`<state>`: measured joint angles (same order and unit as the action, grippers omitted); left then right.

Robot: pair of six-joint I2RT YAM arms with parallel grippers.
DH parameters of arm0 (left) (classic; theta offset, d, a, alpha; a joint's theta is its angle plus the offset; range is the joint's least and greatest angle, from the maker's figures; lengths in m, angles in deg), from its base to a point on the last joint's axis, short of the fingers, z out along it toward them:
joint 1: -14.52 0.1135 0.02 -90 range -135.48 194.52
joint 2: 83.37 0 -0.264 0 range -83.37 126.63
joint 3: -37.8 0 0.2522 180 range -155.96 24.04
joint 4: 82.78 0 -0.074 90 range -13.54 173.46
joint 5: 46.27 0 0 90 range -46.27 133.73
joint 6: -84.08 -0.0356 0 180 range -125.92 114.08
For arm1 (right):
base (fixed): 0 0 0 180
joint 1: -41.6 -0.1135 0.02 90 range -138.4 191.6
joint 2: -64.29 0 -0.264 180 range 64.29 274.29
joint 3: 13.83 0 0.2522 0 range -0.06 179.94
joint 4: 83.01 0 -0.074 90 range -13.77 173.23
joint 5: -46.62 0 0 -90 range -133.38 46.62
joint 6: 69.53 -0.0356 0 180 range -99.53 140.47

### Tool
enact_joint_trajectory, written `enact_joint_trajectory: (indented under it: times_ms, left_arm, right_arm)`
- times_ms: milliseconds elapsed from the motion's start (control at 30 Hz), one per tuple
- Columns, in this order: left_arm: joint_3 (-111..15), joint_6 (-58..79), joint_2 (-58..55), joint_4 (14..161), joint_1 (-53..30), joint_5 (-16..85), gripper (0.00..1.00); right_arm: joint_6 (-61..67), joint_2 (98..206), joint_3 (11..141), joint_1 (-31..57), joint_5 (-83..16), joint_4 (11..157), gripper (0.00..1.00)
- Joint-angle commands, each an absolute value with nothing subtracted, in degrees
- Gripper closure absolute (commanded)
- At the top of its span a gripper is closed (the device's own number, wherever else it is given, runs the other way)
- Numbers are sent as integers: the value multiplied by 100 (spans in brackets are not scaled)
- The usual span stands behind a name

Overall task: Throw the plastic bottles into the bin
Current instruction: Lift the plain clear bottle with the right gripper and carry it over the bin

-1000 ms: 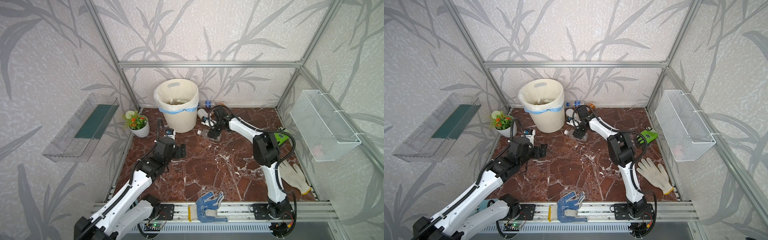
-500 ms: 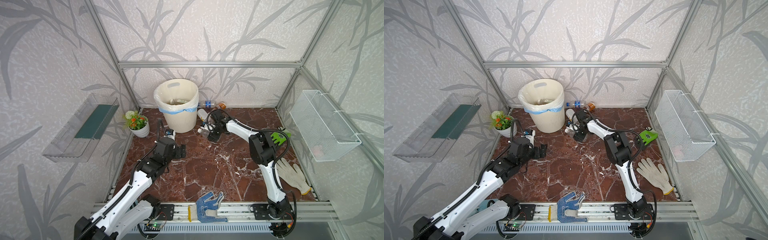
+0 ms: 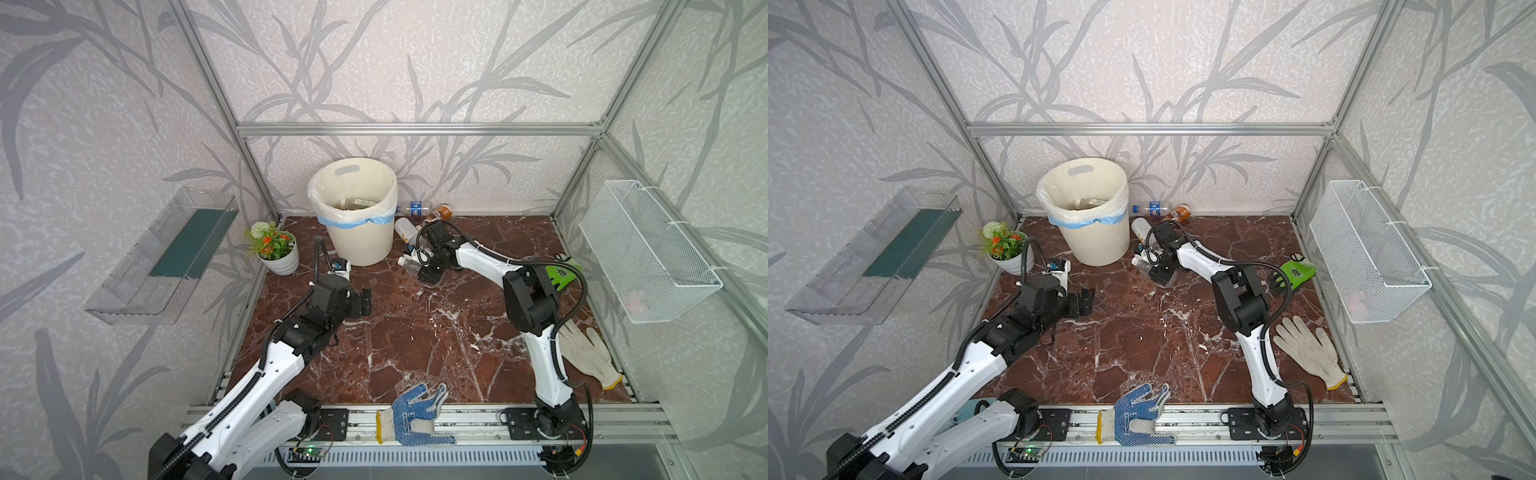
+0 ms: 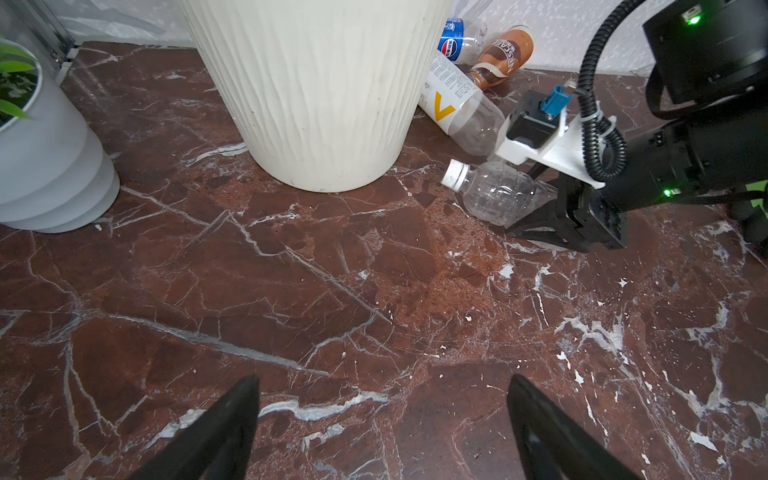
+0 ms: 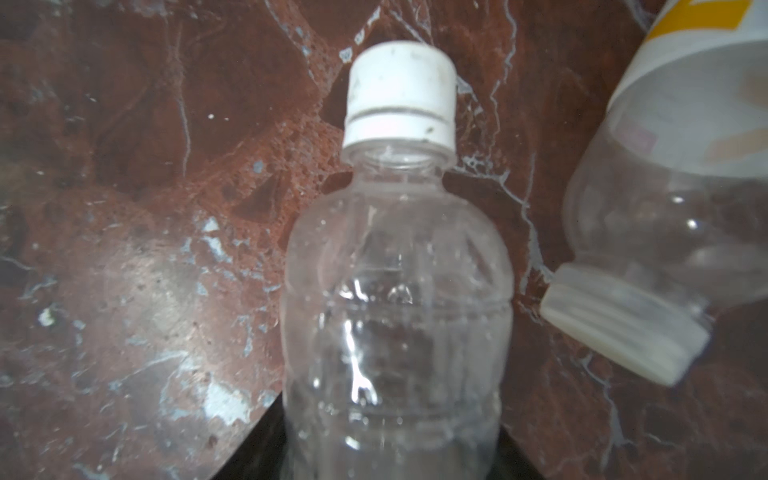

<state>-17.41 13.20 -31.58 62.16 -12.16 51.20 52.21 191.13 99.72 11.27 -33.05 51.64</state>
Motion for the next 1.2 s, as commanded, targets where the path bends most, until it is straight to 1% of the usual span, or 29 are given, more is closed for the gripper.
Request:
enact_joint_trajectory:
  times_ms: [0,133,200,267,433,500,600,767,867,933,1033,1067,1100,1133,1167]
  left_arm:
    - [-1687,1386,-3212,6306,-1223,5198,8]
    - [-1697,1369,-3204,6332,-1218,5162,8]
    - [-1709,1361,-3200,6355,-1218,5142,8]
    - [-1709,1359,-3214,6372,-1214,5122,8]
    - [-1722,1327,-3220,6528,-1217,5023,8]
    - [-1751,1291,-3208,6599,-1216,4987,8]
    - [-1822,1209,-3170,6648,-1213,4951,8]
    - [-1970,1031,-3048,6684,-1217,4909,8]
    - [-2087,1001,-2933,6705,-1212,4854,8]
    - [-2115,1039,-2885,6751,-1214,4802,8]
    - [-1983,1187,-2931,6928,-1217,4733,9]
    - [-1909,1239,-2980,6978,-1213,4733,9]
    - [-1835,1286,-3015,7008,-1212,4748,9]
    - [-1793,1333,-3045,7024,-1212,4768,8]
    - [-1774,1368,-3084,7015,-1212,4761,9]
  right_arm:
    - [4791,18243,9542,1147,-3245,5782,48]
    - [4144,17465,8708,1273,-3026,6727,48]
    - [3830,16989,8042,1353,-2875,7593,48]
    - [3554,16534,7590,1390,-2844,8127,48]
    - [3091,15396,6649,1412,-2975,9078,48]
    - [2827,14817,6155,1404,-3129,9662,48]
    - [2574,14010,5616,1362,-3298,10154,47]
    - [2471,12906,5126,1259,-3520,10578,47]
    - [2412,12698,5243,1251,-3390,10820,46]
    - [2333,12961,5752,1254,-3090,10873,46]
    - [1758,14169,7474,1251,-2625,10858,47]
    - [1476,14870,8542,1247,-2322,10475,49]
    - [1214,15758,9913,1203,-1892,10012,48]
    - [1162,16793,11501,1167,-1520,9148,43]
    - [1166,18000,13588,1114,-1384,7875,37]
